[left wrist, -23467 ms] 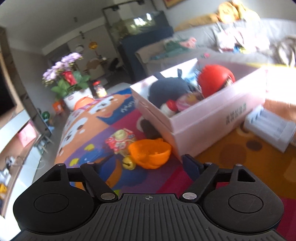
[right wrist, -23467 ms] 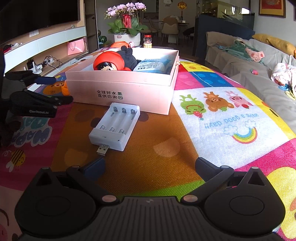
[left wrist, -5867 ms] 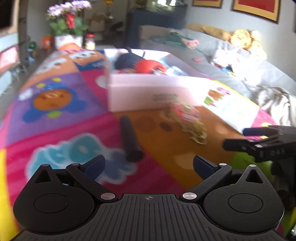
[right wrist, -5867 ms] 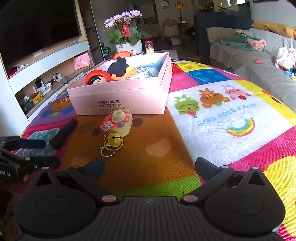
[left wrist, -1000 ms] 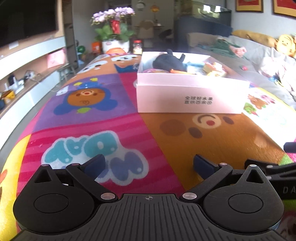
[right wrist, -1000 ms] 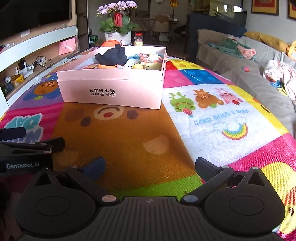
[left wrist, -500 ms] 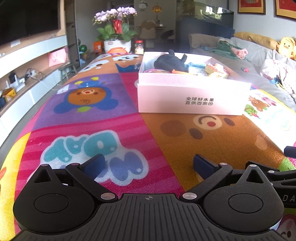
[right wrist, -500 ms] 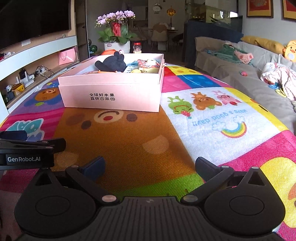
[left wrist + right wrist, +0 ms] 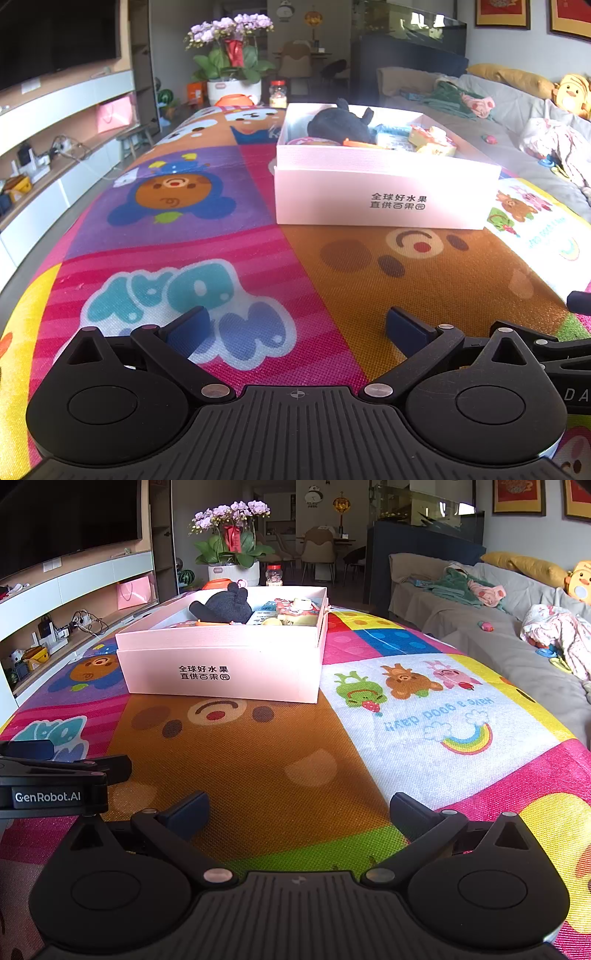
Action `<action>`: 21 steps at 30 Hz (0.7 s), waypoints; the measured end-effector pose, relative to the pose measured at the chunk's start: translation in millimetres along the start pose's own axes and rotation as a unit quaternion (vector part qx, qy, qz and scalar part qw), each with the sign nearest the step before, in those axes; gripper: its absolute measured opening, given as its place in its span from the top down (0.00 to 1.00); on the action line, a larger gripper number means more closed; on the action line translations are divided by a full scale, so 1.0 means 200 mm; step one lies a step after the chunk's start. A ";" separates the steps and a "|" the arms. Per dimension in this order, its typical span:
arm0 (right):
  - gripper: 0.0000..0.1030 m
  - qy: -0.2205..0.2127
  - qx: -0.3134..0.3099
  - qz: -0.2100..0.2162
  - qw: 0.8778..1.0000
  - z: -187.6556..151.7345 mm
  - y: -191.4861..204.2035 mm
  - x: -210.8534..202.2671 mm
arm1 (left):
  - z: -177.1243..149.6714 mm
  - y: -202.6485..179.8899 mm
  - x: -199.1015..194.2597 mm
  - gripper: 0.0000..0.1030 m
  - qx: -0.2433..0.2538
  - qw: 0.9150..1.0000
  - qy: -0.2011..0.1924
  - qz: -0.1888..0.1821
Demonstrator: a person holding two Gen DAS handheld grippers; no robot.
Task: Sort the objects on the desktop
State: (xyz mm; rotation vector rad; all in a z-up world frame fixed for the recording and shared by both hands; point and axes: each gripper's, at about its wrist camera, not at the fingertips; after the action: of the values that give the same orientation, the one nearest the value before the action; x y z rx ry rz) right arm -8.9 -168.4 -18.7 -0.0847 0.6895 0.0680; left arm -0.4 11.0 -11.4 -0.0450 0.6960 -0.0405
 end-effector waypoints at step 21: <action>0.00 0.000 0.000 0.000 1.000 0.00 0.00 0.00 | -0.02 0.01 -0.06 0.00 0.012 0.999 0.025 -0.018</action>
State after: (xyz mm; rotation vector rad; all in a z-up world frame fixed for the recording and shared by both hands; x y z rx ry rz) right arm -8.7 -168.0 -18.9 -0.0845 0.6895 0.0679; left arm -11.4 14.1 -6.9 -0.0332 0.7438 -0.0844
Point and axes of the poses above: each gripper's, at about its wrist camera, not at the fingertips, and x roughly the way its jaws point, y to its left, z to its top, and after that the axes turned 6 degrees about -z, right-handed
